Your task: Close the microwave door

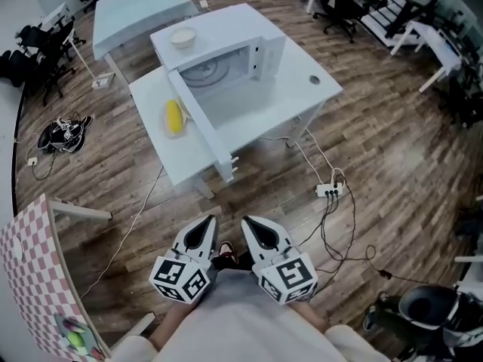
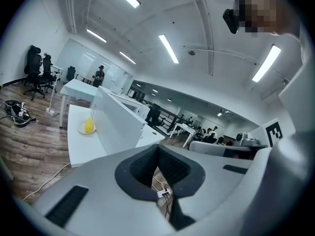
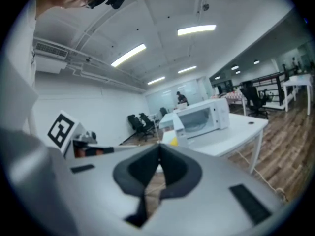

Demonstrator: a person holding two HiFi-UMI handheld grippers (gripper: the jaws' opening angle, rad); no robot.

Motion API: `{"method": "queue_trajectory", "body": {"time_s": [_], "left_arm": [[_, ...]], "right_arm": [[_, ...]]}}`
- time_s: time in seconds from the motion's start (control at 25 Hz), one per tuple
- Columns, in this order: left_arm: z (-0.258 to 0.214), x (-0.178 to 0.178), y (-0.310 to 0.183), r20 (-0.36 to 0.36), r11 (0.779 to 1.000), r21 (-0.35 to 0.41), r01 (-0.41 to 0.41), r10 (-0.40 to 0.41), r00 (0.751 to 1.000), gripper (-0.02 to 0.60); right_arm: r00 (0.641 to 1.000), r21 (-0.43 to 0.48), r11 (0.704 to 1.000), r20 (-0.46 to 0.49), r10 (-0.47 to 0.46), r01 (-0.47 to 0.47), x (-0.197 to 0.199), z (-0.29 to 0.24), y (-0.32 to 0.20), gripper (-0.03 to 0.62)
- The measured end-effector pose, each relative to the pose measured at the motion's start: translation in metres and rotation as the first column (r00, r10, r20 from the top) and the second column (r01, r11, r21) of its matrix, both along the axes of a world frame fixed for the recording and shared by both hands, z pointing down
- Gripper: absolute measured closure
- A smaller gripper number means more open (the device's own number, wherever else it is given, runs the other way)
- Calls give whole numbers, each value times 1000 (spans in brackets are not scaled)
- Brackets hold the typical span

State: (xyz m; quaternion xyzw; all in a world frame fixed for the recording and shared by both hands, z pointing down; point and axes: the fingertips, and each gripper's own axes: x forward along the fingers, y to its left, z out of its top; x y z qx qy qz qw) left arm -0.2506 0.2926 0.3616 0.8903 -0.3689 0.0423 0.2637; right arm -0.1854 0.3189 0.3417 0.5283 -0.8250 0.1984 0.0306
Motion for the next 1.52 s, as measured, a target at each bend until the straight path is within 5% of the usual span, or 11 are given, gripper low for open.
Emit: {"method": "queue_trajectory", "body": {"time_s": [0.28, 0.76, 1.52], "left_arm": [[2, 21, 16, 15, 1000, -5, 17, -17, 1000, 565], [-3, 53, 27, 59, 999, 7, 44, -44, 997, 565], [-14, 46, -10, 68, 991, 23, 131, -132, 989, 565]], "right_arm": [[996, -11, 996, 34, -84, 84, 4, 5, 13, 572], [990, 14, 995, 98, -99, 98, 40, 4, 18, 572], [975, 48, 981, 115, -191, 187, 43, -6, -22, 572]]}}
